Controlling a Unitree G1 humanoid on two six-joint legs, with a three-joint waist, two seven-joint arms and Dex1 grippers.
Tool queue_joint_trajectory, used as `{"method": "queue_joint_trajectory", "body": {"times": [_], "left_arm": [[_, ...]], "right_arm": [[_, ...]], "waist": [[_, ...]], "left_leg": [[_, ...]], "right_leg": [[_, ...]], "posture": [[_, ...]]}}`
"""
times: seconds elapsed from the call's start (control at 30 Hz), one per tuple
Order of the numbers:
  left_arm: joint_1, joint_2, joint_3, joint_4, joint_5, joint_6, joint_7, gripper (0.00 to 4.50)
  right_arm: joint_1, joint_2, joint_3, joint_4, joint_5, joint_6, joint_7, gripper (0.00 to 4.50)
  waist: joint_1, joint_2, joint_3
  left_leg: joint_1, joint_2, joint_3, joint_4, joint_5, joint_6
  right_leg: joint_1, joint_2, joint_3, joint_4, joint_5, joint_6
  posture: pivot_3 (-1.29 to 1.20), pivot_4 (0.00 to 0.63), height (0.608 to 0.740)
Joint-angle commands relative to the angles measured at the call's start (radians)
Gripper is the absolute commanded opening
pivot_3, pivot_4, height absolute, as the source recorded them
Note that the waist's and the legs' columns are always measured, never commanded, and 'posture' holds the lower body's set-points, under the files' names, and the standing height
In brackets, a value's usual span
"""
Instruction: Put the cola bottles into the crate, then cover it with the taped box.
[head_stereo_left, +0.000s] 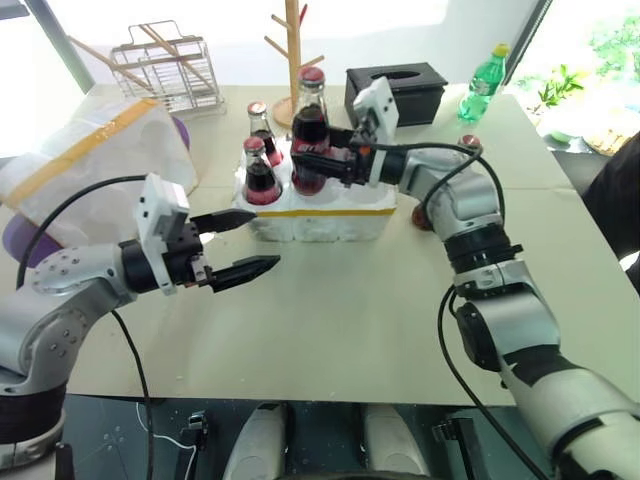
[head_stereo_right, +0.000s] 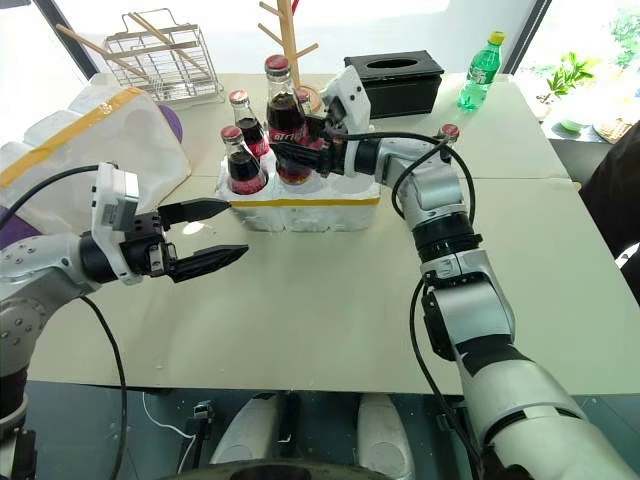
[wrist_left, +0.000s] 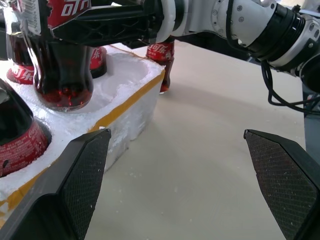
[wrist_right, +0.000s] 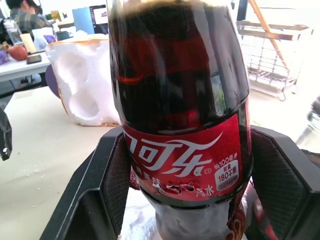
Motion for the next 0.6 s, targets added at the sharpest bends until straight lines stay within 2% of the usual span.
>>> {"method": "queue_joint_trajectory", "body": {"times": [0.03, 0.3, 0.6], "left_arm": [[-0.026, 0.002, 0.020, -0.013, -0.007, -0.027, 0.002, 4.50], [-0.076, -0.015, 0.013, 0.032, 0.019, -0.050, 0.026, 4.50], [-0.098, -0.042, -0.016, 0.044, 0.040, -0.068, 0.033, 4.50]], "right_arm": [[-0.002, -0.013, -0.034, -0.045, 0.007, 0.010, -0.004, 2.81], [0.021, 0.000, -0.034, -0.065, 0.008, 0.045, -0.002, 2.81], [0.036, 0.077, 0.007, 0.069, -0.061, -0.009, -0.008, 2.81]], "waist": [[-0.002, 0.000, 0.000], [-0.016, 0.000, 0.000], [-0.027, 0.000, 0.000]], "left_leg": [[0.000, 0.000, 0.000, 0.000, 0.000, 0.000], [0.000, 0.000, 0.001, -0.001, 0.000, -0.001], [0.000, 0.000, 0.001, -0.001, 0.001, -0.001]], "right_leg": [[0.000, 0.000, 0.000, 0.000, 0.000, 0.000], [-0.002, 0.001, 0.000, 0.002, 0.000, 0.000], [-0.003, 0.001, 0.000, 0.002, 0.000, 0.000]], "posture": [[0.00, 0.150, 0.740], [0.00, 0.150, 0.740], [0.00, 0.150, 0.740]]}}
